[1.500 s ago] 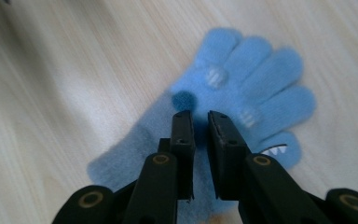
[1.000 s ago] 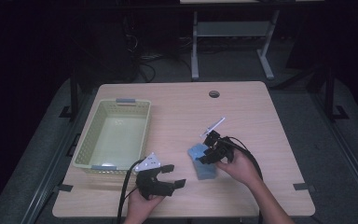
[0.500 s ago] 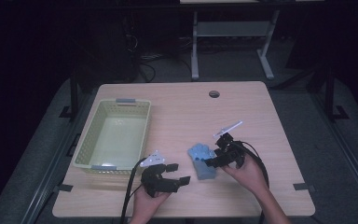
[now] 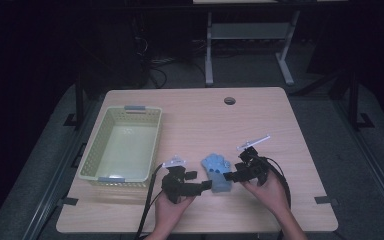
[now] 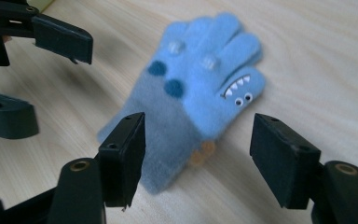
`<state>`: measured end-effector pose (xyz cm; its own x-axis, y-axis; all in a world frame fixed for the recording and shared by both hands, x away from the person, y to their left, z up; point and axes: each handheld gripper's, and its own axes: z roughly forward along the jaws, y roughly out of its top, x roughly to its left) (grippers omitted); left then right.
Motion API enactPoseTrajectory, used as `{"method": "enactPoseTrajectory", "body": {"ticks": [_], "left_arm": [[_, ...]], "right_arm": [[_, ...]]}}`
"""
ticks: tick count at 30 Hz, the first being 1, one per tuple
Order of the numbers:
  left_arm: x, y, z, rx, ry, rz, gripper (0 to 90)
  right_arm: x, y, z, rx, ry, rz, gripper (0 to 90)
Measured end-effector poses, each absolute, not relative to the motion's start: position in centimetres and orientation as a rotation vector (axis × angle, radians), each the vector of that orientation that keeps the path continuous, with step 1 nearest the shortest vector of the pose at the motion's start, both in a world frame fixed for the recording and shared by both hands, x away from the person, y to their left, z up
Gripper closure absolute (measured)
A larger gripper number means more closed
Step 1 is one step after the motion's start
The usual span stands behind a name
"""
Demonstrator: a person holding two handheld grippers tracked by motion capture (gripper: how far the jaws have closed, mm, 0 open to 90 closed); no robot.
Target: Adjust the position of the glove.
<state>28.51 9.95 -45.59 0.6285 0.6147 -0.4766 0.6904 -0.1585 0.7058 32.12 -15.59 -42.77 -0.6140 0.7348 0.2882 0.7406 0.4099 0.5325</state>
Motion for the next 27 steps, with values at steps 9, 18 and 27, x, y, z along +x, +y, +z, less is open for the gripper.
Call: {"method": "enactPoseTrajectory", "body": {"ticks": [9, 18, 27], "left_arm": [[29.5, 8.9, -46.6, 1.816, 1.137, -0.232, 33.2], [30.4, 8.7, -47.6, 1.777, 1.198, -0.298, 42.3], [30.5, 8.1, -47.8, 1.795, 1.206, -0.298, 49.2]], "right_arm": [[31.8, -16.3, -44.1, -1.441, -2.522, -1.056, 39.5], [32.0, -16.1, -45.0, -1.465, -2.434, -1.076, 43.7], [31.8, -15.5, -45.4, -1.489, -2.416, -1.064, 47.4]]}}
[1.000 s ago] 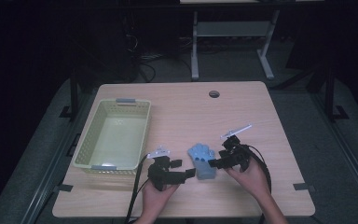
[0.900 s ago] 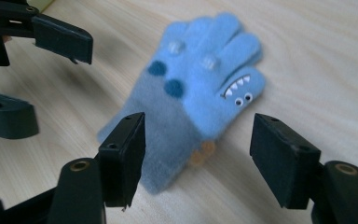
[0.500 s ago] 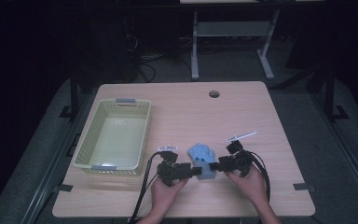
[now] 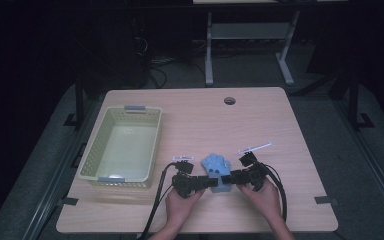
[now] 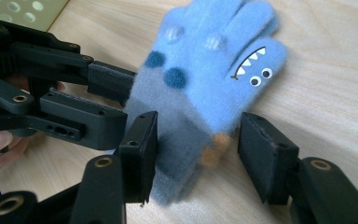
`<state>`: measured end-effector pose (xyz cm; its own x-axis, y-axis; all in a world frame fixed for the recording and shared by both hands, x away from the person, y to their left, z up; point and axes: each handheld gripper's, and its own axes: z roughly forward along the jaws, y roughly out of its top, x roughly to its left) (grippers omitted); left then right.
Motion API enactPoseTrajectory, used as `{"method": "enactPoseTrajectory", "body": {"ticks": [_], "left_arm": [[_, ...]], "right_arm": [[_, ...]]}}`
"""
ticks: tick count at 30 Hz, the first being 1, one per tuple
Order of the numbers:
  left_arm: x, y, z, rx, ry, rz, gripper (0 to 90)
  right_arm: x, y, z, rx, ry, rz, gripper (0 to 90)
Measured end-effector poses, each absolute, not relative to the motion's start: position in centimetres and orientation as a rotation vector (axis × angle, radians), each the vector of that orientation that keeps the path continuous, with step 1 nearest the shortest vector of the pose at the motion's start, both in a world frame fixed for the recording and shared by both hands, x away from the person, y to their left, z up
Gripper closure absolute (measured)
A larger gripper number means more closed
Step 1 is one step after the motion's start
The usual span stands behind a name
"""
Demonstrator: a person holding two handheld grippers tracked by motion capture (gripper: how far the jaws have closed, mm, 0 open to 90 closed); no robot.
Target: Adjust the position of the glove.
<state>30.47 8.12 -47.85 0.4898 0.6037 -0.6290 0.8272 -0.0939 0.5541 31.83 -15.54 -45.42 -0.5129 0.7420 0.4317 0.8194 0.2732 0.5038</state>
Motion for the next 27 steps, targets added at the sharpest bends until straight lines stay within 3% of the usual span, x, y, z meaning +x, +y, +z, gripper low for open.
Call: {"method": "enactPoseTrajectory", "body": {"ticks": [10, 17, 27], "left_arm": [[30.7, 7.9, -47.8, 1.816, 1.201, -0.302, 52.3], [30.9, 8.1, -47.6, 1.808, 1.229, -0.353, 47.9], [31.1, 8.1, -48.3, 1.765, 1.239, -0.430, 56.7]], "right_arm": [[31.6, -15.5, -46.1, -1.517, -2.371, -1.077, 52.5], [31.2, -15.4, -46.3, -1.538, -2.336, -1.101, 57.9], [31.1, -15.5, -46.5, -1.540, -2.304, -1.120, 62.0]]}}
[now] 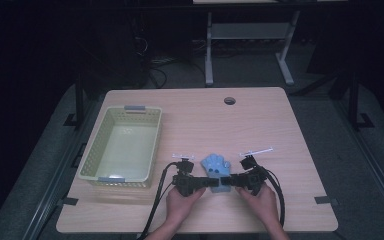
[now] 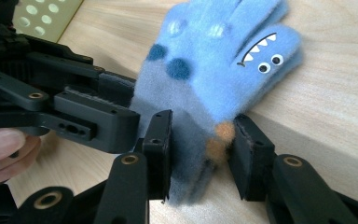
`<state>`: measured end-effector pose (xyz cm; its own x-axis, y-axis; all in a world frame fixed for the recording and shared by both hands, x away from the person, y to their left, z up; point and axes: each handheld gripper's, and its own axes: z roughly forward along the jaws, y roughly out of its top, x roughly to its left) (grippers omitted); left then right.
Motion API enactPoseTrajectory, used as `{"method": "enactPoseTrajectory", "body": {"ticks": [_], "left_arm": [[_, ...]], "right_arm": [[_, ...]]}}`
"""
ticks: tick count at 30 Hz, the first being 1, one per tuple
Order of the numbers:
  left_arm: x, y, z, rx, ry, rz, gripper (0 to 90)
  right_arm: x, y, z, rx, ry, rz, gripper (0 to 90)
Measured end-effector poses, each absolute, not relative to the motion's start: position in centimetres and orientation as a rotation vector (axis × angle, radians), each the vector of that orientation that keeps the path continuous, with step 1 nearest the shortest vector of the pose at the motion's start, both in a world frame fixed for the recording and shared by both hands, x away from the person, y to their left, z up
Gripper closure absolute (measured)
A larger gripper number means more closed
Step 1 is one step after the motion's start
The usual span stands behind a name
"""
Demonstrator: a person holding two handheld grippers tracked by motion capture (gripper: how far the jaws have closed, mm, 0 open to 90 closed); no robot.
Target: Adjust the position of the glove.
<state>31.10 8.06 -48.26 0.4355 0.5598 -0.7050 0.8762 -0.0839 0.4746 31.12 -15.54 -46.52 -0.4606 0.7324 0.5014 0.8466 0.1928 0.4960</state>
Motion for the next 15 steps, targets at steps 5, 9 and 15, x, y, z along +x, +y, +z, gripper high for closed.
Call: {"method": "enactPoseTrajectory", "body": {"ticks": [5, 9, 15], "left_arm": [[31.4, 8.1, -48.5, 1.758, 1.243, -0.456, 61.3], [31.7, 8.0, -48.6, 1.754, 1.247, -0.466, 64.5], [32.1, 8.1, -48.8, 1.749, 1.234, -0.492, 69.1]], "right_arm": [[31.1, -15.6, -46.7, -1.533, -2.282, -1.131, 63.6], [31.2, -15.6, -46.7, -1.531, -2.267, -1.138, 65.0], [31.2, -15.5, -46.7, -1.530, -2.264, -1.140, 67.4]]}}
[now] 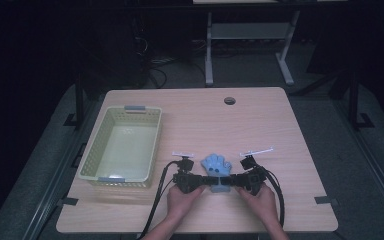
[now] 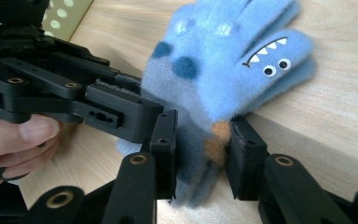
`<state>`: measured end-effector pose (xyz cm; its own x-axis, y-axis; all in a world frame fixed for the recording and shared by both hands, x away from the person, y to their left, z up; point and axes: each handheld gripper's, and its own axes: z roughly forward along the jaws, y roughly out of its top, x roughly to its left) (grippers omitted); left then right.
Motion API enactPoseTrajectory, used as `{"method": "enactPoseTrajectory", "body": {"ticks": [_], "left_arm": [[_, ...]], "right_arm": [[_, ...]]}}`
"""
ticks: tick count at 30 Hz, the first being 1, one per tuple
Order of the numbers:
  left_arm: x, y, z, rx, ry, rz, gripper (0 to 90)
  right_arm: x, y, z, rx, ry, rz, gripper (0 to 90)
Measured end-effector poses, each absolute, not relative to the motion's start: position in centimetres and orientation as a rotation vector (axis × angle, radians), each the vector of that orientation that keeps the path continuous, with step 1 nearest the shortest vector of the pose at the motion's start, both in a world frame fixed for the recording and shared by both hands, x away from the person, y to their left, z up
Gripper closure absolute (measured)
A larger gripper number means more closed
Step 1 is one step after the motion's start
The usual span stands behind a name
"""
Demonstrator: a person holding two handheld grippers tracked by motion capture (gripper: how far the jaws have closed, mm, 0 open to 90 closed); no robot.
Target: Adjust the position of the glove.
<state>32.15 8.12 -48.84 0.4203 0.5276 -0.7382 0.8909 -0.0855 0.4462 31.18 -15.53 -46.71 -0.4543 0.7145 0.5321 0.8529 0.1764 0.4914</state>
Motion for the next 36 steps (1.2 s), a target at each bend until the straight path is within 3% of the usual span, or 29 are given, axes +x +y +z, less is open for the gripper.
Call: {"method": "enactPoseTrajectory", "body": {"ticks": [8, 36], "left_arm": [[32.3, 8.1, -48.8, 1.742, 1.216, -0.485, 71.8], [32.6, 8.2, -46.5, 1.746, 1.140, -0.471, 72.2]], "right_arm": [[31.1, -15.7, -46.6, -1.517, -2.238, -1.170, 72.4], [30.8, -16.2, -44.5, -1.500, -2.211, -1.270, 73.5]]}}
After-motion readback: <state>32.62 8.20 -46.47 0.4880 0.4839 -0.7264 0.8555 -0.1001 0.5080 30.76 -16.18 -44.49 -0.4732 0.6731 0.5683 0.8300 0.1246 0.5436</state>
